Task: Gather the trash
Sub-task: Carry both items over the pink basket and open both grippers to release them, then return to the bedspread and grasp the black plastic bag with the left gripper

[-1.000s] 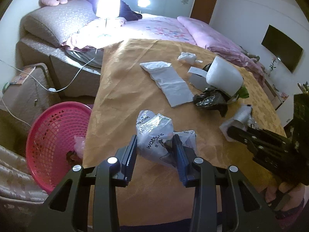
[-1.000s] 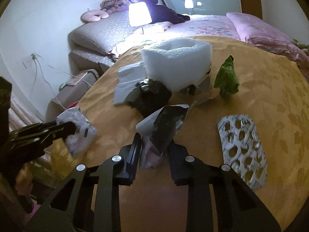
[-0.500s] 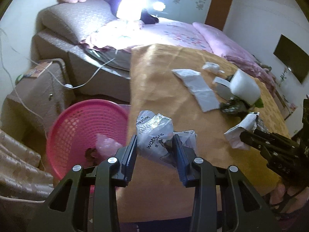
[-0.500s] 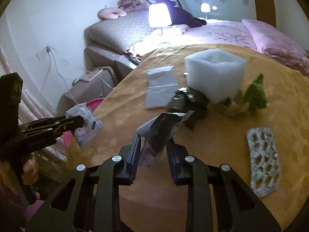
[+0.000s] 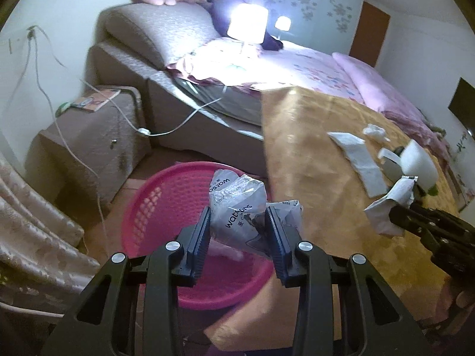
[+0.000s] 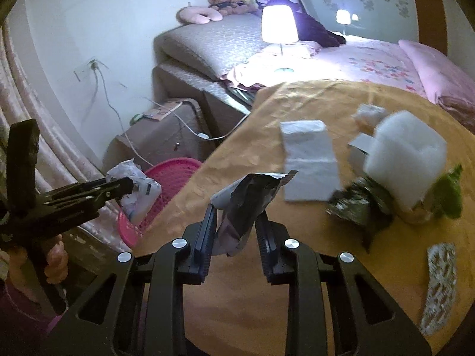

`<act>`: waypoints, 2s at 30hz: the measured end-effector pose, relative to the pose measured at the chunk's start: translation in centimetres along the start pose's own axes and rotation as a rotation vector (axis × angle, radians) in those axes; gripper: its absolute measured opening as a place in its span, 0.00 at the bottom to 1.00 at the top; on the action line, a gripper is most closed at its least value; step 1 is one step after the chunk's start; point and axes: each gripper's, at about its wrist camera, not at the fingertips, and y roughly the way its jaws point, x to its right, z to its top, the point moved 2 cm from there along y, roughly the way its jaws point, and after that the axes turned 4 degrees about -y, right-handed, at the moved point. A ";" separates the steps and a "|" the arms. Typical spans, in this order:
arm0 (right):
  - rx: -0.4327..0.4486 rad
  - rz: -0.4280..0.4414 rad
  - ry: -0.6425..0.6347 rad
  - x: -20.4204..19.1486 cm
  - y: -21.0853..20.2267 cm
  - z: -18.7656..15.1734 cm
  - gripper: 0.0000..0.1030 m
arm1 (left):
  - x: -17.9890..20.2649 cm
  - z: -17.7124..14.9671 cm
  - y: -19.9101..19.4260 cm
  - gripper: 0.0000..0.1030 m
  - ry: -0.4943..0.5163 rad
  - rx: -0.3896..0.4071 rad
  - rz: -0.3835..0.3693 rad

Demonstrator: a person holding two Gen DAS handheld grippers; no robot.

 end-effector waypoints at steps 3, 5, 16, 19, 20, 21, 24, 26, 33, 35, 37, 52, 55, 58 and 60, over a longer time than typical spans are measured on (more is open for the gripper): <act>-0.005 0.012 -0.017 -1.0 1.0 0.8 0.26 | -1.2 0.2 0.5 0.34 -0.024 -0.005 0.024; -0.009 0.020 -0.028 -1.7 1.6 1.3 0.26 | -1.8 0.2 0.9 0.34 -0.032 -0.006 0.042; -0.052 0.084 -0.078 -5.3 5.0 3.3 0.26 | -4.1 0.5 1.9 0.34 -0.074 -0.018 0.076; -0.070 0.097 -0.098 -6.3 6.1 3.8 0.26 | -4.7 0.5 2.1 0.34 -0.078 -0.013 0.101; -0.074 0.100 -0.103 -6.6 6.4 3.9 0.26 | -4.8 0.6 2.1 0.34 -0.082 -0.013 0.106; -0.081 0.102 -0.110 -7.0 6.9 4.0 0.26 | -5.2 0.6 2.2 0.34 -0.092 -0.015 0.108; -0.101 0.112 -0.113 -7.6 8.0 4.1 0.26 | -5.9 0.5 2.5 0.34 -0.110 -0.023 0.115; -0.118 0.119 -0.107 -7.8 8.7 4.1 0.26 | -6.2 0.5 2.8 0.34 -0.114 -0.029 0.120; -0.148 0.129 -0.097 -8.2 9.7 3.8 0.30 | -6.6 0.3 3.6 0.35 -0.115 -0.053 0.121; -0.147 0.126 -0.090 -8.2 9.7 3.9 0.38 | -6.6 0.2 3.7 0.35 -0.119 -0.057 0.125; -0.145 0.123 -0.084 -8.1 9.5 4.0 0.42 | -6.9 0.3 3.8 0.37 -0.132 -0.062 0.126; -0.123 0.118 -0.078 -8.1 9.0 3.7 0.51 | -7.5 0.9 2.1 0.68 -0.134 0.008 0.232; -0.117 0.115 -0.081 -8.2 8.8 3.7 0.52 | -7.9 1.0 1.9 0.68 -0.148 0.009 0.236; -0.108 0.106 -0.084 -8.3 8.5 3.8 0.53 | -7.9 1.0 1.8 0.68 -0.155 0.009 0.234; -0.098 0.099 -0.083 -8.3 8.1 3.8 0.55 | -7.8 1.0 1.7 0.68 -0.151 0.010 0.231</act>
